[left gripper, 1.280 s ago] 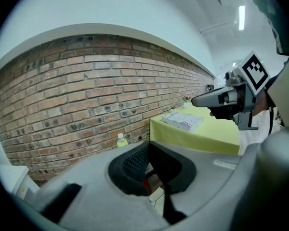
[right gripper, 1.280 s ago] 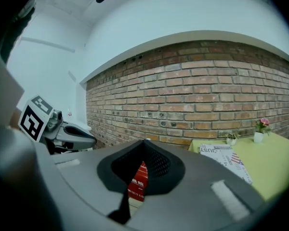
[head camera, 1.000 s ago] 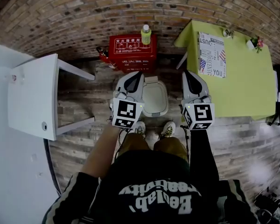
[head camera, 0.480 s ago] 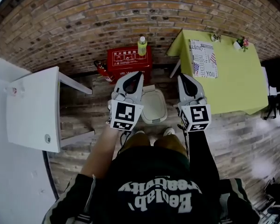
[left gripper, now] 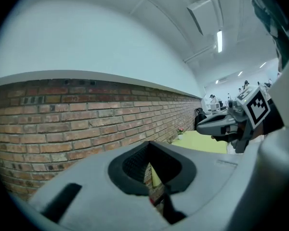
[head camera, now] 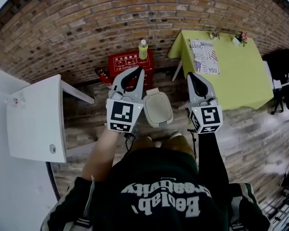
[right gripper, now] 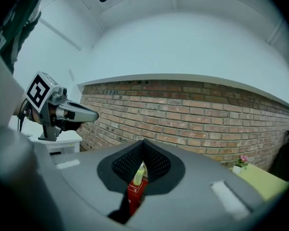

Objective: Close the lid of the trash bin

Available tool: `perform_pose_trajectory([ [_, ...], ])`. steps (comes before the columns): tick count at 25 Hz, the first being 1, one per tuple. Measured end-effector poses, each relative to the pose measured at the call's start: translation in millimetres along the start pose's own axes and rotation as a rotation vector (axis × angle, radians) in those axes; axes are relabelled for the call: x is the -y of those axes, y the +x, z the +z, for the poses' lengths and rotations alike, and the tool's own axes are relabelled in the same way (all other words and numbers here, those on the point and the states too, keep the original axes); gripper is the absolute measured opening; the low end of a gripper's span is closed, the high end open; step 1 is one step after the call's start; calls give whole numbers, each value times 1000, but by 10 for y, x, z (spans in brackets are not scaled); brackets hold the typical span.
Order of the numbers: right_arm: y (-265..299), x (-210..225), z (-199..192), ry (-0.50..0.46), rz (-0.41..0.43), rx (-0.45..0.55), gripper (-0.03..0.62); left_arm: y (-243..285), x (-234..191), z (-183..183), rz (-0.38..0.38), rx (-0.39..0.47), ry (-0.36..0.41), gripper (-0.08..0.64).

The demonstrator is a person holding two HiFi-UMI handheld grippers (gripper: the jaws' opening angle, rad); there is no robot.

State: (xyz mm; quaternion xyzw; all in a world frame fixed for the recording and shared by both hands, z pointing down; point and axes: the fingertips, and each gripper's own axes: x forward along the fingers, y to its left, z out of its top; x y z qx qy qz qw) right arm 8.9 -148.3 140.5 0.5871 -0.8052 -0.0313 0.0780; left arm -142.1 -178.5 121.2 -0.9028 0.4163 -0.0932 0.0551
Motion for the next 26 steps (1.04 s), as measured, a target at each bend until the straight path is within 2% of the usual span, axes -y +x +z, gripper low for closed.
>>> perform_pose_trajectory([
  [11,-152,-36,190,-22,-37,27,12,-154,35,210,-29,31,28,6],
  [18,-241,-23,241,-53,-49,26,12,-219,92,245,-33,41,0,6],
  [26,-373,43,254,-46,-63,17,12,-276,141,317,-24,47,-2,6],
])
